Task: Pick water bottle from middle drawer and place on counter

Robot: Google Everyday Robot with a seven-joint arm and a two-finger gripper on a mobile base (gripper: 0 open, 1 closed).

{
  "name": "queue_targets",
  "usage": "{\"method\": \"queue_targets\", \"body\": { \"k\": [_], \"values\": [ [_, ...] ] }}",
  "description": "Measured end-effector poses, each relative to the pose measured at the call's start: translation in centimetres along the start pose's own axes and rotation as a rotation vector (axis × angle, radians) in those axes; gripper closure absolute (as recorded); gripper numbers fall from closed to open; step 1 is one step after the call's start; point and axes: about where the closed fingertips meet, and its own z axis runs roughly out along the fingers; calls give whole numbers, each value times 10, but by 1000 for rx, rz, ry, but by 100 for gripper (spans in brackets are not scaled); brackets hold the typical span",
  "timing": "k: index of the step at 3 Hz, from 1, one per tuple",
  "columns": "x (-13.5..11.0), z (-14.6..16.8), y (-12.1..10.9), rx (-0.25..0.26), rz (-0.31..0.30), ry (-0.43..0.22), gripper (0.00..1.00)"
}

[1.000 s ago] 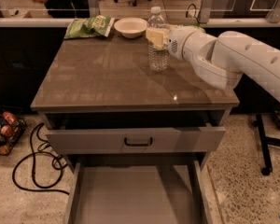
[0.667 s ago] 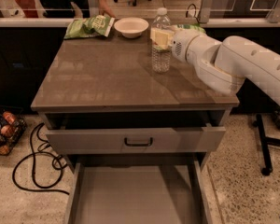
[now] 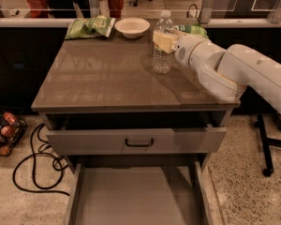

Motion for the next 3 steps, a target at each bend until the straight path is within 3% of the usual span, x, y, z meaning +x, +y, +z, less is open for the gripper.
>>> {"method": "queue_targets", "body": {
  "k": [3],
  "values": [
    [-1, 2, 4, -6, 0, -1, 13]
  ]
}}
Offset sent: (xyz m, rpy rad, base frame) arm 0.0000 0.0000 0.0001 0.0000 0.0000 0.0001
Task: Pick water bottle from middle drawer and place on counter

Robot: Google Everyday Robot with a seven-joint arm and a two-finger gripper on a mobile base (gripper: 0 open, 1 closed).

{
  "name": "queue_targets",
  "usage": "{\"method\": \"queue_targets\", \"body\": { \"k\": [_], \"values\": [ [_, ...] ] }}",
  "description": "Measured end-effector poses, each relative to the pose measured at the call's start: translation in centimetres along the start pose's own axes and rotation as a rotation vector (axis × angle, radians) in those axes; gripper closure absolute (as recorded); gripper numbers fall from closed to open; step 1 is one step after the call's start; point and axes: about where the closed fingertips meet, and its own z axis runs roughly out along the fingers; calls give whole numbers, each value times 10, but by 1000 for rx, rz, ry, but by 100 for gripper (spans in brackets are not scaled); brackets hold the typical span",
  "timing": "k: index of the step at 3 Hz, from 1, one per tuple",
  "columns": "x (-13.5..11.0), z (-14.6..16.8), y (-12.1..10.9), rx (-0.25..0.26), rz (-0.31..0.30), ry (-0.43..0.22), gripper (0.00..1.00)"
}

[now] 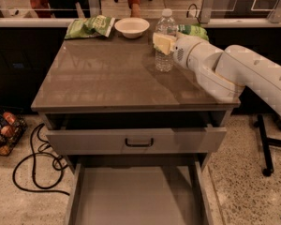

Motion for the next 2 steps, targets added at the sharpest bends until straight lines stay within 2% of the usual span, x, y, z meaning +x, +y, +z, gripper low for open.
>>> {"method": "queue_targets", "body": {
  "k": [1, 2],
  "values": [
    [0, 1, 2, -3, 0, 0, 0],
    [0, 1, 2, -3, 0, 0, 0]
  ]
}}
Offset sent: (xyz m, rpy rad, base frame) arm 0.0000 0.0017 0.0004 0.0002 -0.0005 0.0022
